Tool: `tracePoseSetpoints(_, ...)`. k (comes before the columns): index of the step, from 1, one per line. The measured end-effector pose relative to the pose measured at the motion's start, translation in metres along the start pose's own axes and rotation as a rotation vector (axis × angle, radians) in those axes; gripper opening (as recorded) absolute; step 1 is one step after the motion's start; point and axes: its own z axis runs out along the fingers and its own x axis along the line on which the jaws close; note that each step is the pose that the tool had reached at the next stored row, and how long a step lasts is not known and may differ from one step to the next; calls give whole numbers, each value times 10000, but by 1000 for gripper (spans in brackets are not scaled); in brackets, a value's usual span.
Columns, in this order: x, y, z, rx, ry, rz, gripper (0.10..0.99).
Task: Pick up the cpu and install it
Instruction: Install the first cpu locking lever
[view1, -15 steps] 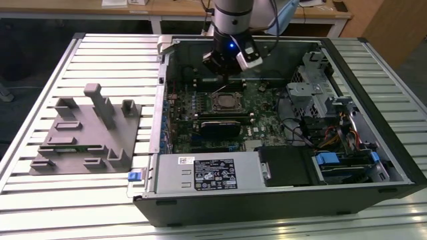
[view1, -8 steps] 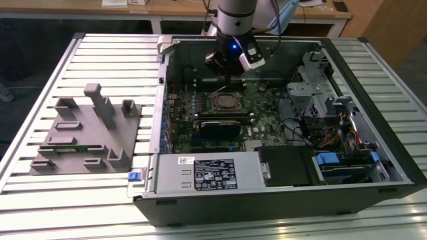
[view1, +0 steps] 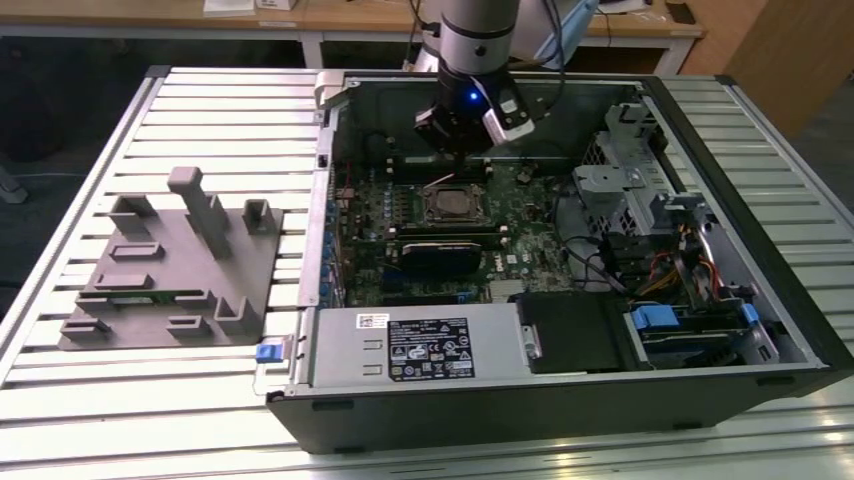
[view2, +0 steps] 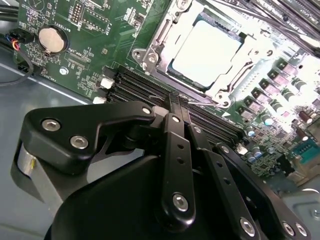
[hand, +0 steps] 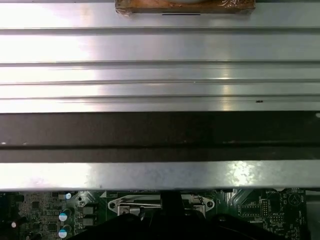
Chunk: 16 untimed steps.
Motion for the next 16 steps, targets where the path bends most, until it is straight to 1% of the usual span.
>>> tracePoseSetpoints(16, -66, -7, 140, 0, 4, 1, 106)
